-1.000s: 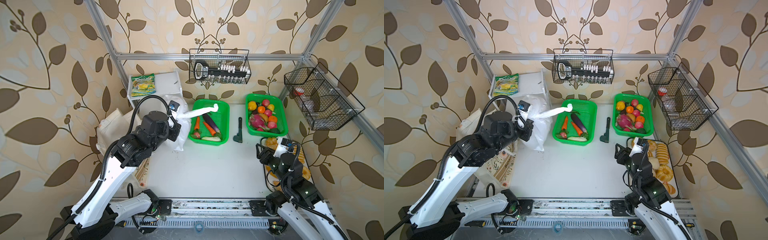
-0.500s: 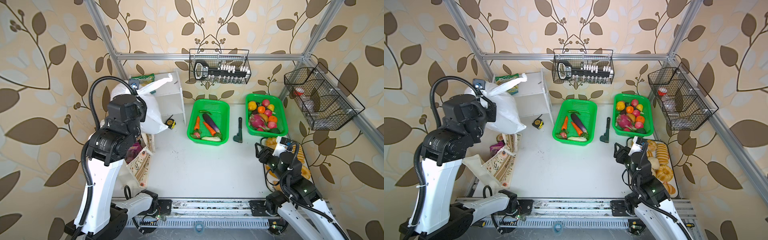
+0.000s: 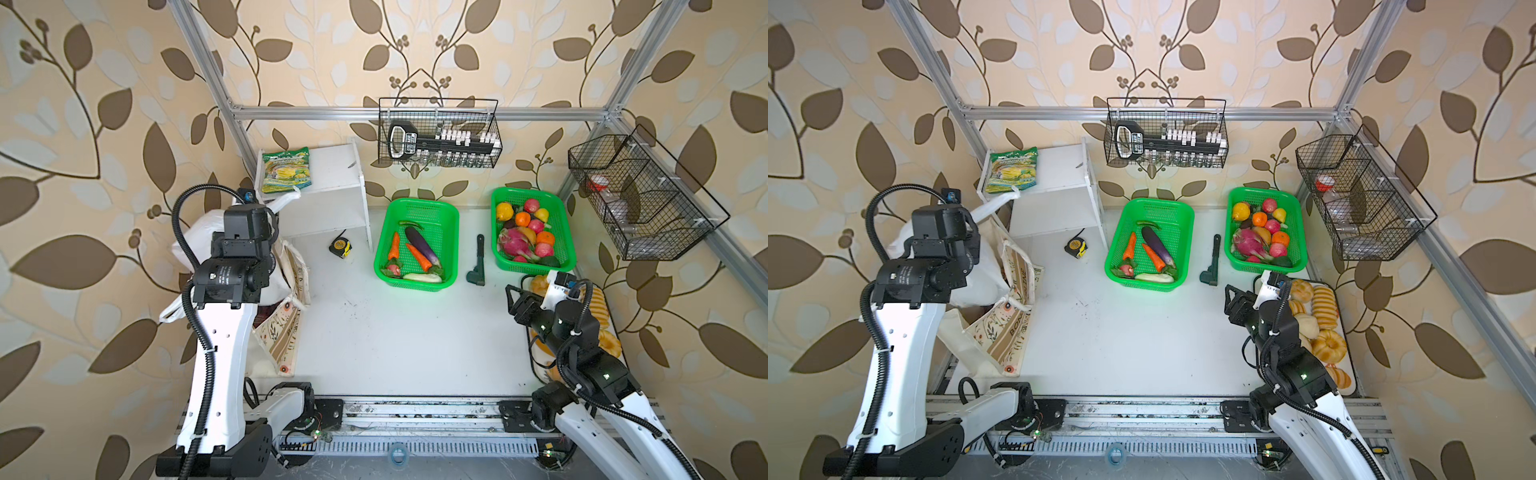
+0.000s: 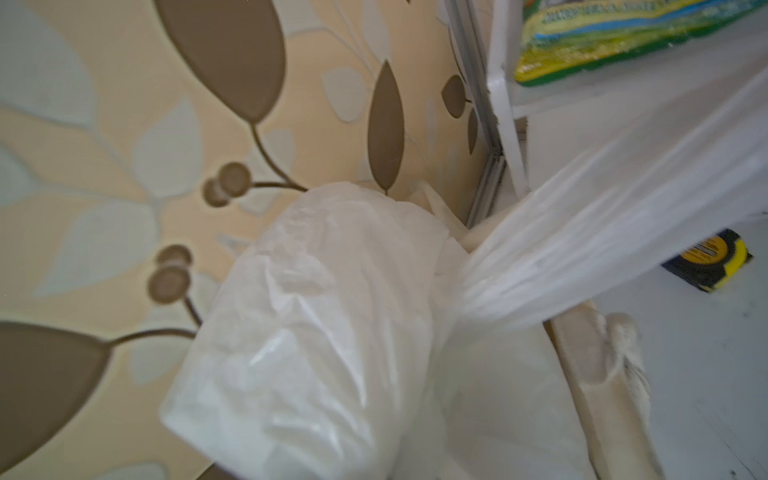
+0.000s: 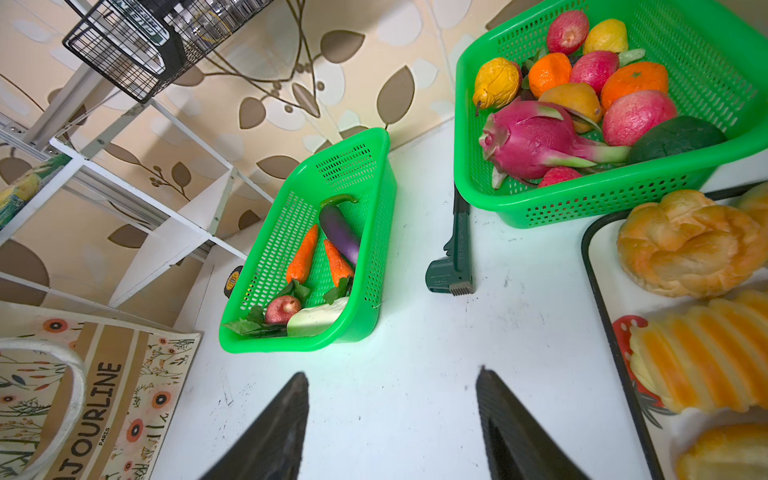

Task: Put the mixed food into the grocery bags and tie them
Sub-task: 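Lower the white bag into the beige tote bag with the left gripper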

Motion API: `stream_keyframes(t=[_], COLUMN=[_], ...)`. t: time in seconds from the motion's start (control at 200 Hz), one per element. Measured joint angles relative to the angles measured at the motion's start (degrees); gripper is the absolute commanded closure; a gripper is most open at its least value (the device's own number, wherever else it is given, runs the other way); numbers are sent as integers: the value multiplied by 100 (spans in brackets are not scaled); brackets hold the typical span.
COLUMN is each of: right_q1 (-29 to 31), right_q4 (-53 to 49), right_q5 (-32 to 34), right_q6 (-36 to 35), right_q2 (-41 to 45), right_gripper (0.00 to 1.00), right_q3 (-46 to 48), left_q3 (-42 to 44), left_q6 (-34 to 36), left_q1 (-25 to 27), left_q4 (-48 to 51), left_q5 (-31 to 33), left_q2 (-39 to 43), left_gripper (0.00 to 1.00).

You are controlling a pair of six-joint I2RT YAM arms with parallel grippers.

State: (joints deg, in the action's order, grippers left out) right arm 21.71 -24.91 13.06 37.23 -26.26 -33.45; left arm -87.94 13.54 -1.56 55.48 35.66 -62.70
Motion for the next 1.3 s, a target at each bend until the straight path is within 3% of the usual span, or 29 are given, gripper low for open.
stream_keyframes(t=[0.315,0.53,0.645,0.72,0.82,0.86,0.975,1.045,1.155,1.3], right_q1=[0,0,0,2,0,0,2,0,0,0], right_q4=[83,87,74,68,68,68,68,63,63,63], right_q5=[-66,-87,-85,-81,-79,-76,-74,-66,-59,-42], right_q6=[44,66,66,66,63,66,63,61,39,24], right_q2=[-79,-114,-81,-31,11,11,11,11,11,0], right_gripper=[36,36,36,36,36,36,36,36,36,36], right_q3=[0,0,0,0,0,0,0,0,0,0], left_q3=[297,302,479,616,776,844,1001,1014,1012,946], left_q6=[-186,-404,-671,-863,-1132,-1224,-1506,-1659,-1845,-2024], left_q1=[-2,-345,-903,-1237,-1550,-1620,-1843,-2037,-2210,-2210], left_q4=[57,197,175,168,72,17,-114,-136,-201,-354], left_q5=[-726,-1362,-1856,-2129,-2524,-2632,-2841,-2951,-3023,-3040], left_q2=[350,-103,-422,-542,-627,-645,-758,-861,-857,-636], left_gripper=[100,100,91,76,73,66,67,61,60,45])
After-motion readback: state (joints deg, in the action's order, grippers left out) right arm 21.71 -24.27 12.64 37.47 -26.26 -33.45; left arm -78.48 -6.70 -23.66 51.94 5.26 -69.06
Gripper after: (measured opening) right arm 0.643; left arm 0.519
